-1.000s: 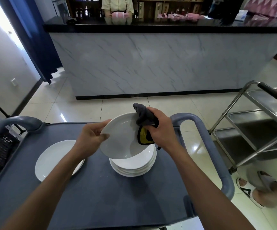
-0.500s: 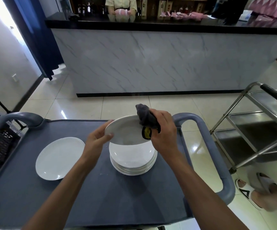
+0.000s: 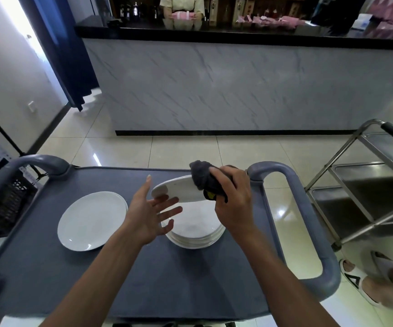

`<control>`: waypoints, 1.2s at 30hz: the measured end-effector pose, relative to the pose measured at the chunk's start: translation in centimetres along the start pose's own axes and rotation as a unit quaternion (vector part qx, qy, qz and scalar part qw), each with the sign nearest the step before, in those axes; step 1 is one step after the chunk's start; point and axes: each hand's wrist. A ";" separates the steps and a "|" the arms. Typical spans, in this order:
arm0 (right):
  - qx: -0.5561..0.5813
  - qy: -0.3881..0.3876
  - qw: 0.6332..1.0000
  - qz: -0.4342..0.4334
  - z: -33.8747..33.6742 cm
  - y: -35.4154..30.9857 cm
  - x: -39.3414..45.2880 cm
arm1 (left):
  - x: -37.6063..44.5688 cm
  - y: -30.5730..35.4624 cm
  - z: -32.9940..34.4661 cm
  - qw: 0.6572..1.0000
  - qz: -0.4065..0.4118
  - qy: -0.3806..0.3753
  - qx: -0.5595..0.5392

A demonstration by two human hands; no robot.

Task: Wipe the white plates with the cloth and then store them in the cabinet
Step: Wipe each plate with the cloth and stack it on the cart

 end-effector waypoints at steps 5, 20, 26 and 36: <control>0.002 -0.004 1.000 -0.027 -0.2 -0.6 -0.7 | 0.1 -0.1 0.3 1.000 0.006 0.004 -0.026; 0.066 -0.180 0.979 0.070 -0.5 -1.8 -5.4 | 1.1 0.3 -2.4 0.979 0.194 0.009 -0.054; 0.144 -0.216 0.947 0.191 0.0 -3.2 -3.8 | 0.9 -0.5 -1.8 0.972 0.235 0.008 0.010; 0.110 -0.245 0.939 0.215 1.1 -4.4 -2.5 | 1.1 -1.9 -0.8 0.958 0.262 0.020 0.117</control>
Point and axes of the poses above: each hand's wrist, its own x-axis towards the middle knuckle, its own z-axis out of the palm, y = z × x, and after that the axes turned 3 degrees about -y, right-handed
